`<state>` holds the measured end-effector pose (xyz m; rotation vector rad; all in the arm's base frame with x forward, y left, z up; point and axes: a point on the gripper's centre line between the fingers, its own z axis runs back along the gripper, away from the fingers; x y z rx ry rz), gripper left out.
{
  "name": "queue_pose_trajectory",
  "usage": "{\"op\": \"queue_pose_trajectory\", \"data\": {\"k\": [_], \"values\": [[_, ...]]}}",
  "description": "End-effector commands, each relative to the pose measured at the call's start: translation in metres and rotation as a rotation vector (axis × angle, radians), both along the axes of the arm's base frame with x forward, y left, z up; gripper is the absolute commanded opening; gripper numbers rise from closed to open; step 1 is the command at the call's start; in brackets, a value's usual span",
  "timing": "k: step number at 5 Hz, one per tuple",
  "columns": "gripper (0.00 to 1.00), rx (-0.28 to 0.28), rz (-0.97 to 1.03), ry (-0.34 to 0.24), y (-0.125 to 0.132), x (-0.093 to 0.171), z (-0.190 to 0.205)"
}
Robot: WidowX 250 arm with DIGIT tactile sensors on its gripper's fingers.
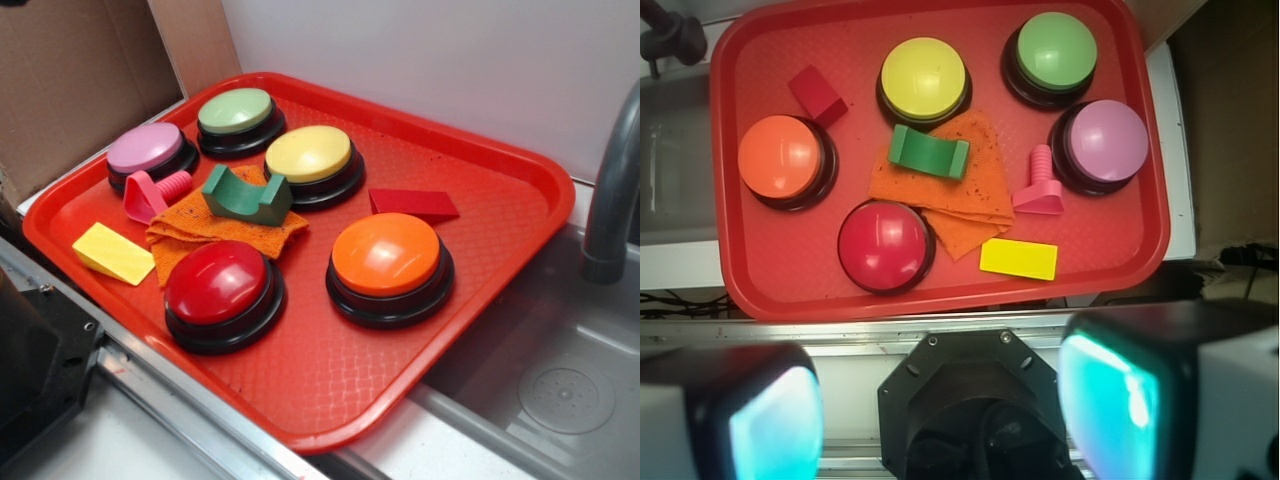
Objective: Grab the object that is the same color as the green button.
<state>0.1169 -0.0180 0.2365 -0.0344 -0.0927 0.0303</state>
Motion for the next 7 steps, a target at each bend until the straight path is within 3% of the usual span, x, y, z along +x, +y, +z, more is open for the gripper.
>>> {"op": "queue_pose_trajectory", "data": {"k": [1, 3, 5, 7], "values": [[1.0, 0.0, 0.0, 0.0, 0.0, 0.0, 0.0], [1.0, -0.029, 0.108, 0.008, -0.013, 0.013, -0.019], [1.0, -0.074, 0.379, -0.06, -0.012, 0.04, -0.065], [1.0, -0.113, 0.54, -0.139, 0.008, 0.073, -0.122]]}}
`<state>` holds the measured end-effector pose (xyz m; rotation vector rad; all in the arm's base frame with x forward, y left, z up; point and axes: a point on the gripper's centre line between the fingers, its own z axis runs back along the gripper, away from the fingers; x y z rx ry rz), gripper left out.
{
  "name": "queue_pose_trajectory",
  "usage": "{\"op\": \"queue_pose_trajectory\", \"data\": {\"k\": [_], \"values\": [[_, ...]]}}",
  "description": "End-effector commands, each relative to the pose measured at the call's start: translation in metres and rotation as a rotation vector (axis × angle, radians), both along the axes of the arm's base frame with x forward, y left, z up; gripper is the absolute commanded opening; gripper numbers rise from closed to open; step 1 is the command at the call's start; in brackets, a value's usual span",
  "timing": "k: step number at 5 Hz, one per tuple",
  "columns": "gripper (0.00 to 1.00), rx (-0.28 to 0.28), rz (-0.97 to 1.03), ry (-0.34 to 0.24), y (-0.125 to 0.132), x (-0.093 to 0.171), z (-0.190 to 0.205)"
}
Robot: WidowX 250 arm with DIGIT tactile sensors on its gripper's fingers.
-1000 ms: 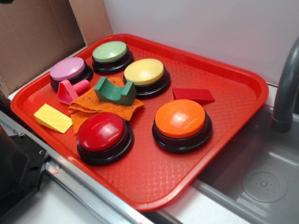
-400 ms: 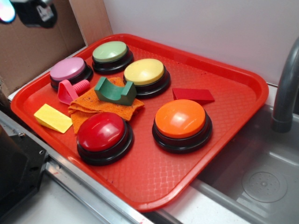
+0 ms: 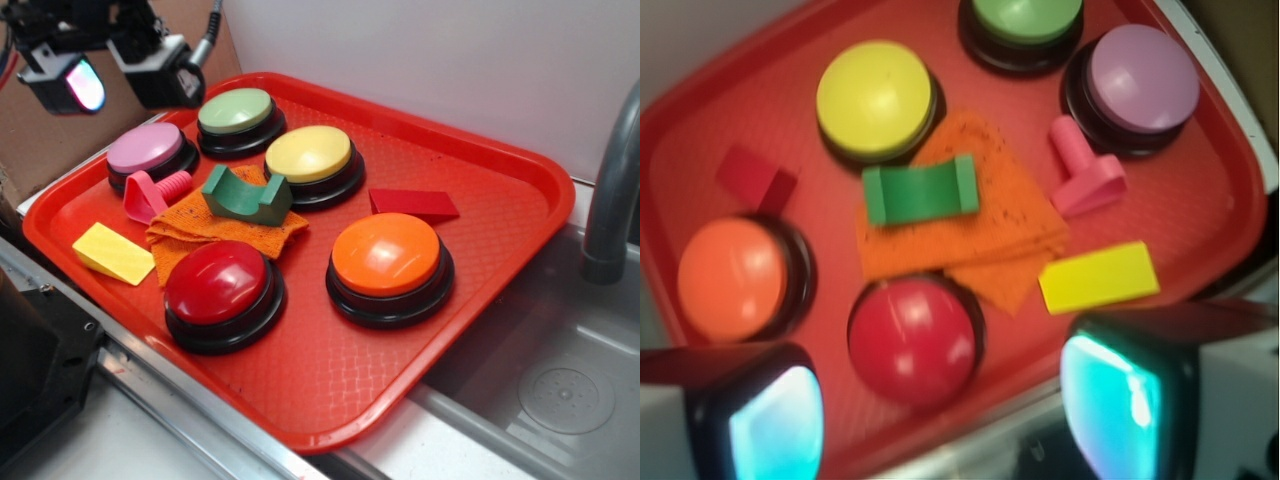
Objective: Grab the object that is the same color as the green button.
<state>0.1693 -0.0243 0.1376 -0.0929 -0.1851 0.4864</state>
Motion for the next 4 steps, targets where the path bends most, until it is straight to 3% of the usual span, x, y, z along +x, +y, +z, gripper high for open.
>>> {"op": "queue_pose_trajectory", "data": {"k": [1, 3, 4], "values": [[1.0, -0.059, 0.203, -0.084, 0.025, 0.032, -0.046], [1.0, -0.004, 0.214, -0.11, 0.033, 0.049, -0.071], [1.0, 0.017, 0.208, -0.095, 0.036, 0.056, -0.084]]}}
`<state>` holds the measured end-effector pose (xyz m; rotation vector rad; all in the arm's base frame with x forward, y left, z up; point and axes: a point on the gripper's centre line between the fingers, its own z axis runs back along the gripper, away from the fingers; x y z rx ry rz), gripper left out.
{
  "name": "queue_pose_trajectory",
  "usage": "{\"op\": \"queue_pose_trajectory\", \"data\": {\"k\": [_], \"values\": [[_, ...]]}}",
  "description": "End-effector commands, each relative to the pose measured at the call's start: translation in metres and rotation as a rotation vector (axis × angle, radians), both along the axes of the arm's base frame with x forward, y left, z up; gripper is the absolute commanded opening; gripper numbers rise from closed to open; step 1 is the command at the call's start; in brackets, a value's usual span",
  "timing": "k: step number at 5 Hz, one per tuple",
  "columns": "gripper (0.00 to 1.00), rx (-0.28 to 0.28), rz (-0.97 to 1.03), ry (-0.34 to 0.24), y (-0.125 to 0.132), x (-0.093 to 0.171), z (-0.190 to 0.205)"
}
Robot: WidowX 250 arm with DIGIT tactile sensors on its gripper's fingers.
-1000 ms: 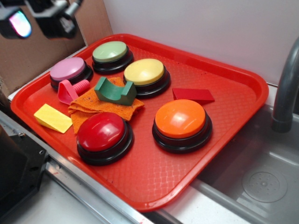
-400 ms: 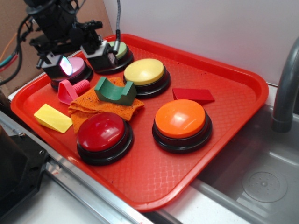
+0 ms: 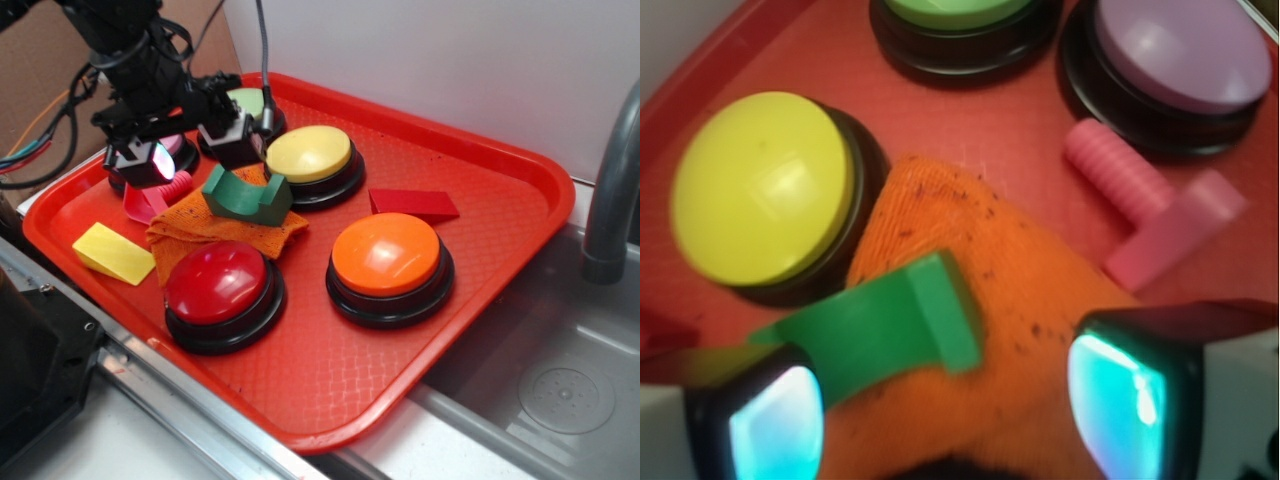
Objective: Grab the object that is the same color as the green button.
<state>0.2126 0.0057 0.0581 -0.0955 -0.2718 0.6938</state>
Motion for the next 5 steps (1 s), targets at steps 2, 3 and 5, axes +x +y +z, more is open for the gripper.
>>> {"op": "queue_pose_trajectory", "data": {"k": [2, 3, 5], "values": [[0.0, 0.052, -0.018, 0.027, 0.0029, 0.023, -0.0207], [0.0, 0.054, -0.008, 0.033, 0.004, 0.0234, -0.022], [0.0, 0.063, 0.0, 0.043, 0.0037, 0.0236, -0.0137]]}}
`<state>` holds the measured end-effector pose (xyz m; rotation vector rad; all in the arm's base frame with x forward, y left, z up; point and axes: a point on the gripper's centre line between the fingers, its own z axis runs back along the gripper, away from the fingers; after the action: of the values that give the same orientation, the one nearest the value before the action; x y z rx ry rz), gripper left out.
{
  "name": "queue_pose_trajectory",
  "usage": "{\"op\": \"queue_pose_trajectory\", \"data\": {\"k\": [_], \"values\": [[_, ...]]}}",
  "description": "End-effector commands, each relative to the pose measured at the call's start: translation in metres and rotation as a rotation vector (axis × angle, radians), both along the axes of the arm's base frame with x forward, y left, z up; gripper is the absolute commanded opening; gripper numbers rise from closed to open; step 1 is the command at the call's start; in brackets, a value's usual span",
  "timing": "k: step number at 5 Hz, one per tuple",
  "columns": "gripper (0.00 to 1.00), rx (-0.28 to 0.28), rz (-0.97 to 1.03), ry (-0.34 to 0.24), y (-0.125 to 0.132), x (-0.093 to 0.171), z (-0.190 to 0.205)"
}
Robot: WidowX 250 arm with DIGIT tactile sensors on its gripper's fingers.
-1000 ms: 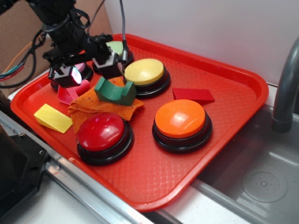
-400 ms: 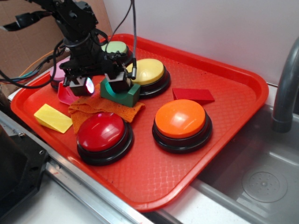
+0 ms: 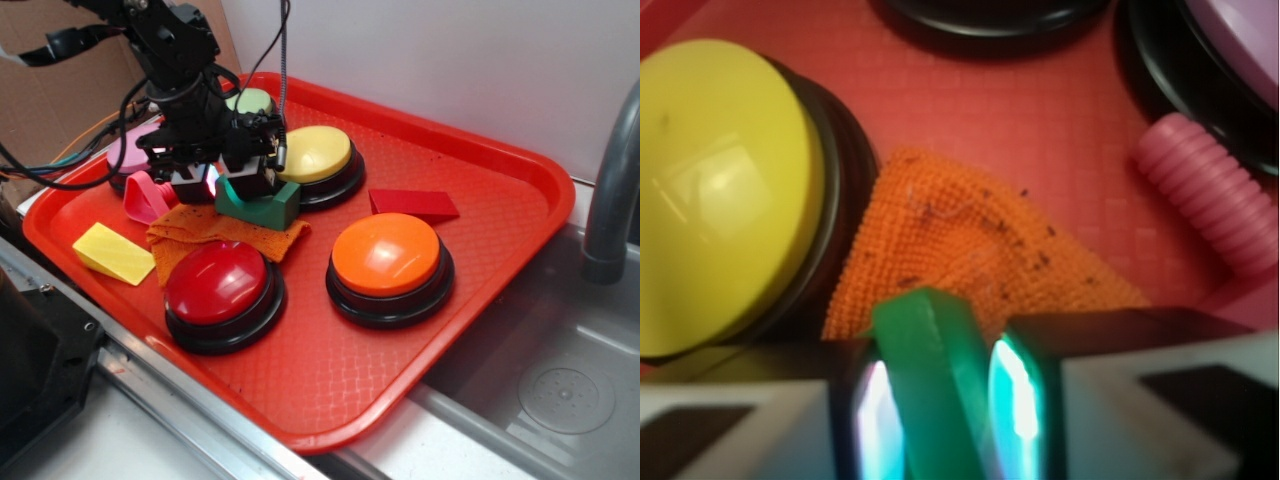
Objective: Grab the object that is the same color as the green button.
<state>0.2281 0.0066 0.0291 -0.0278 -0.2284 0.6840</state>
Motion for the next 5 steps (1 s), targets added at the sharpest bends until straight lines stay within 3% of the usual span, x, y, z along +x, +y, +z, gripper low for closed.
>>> {"op": "queue_pose_trajectory", "data": {"k": [1, 3, 4, 5], "values": [[0.0, 0.022, -0.038, 0.009, 0.0, 0.009, 0.042], [0.0, 0.057, -0.203, 0.014, -0.008, 0.015, 0.109], [0.0, 0.053, -0.356, 0.055, -0.017, 0.019, 0.139], [0.0, 0.052, -0.404, -0.002, -0.025, 0.014, 0.18]]}}
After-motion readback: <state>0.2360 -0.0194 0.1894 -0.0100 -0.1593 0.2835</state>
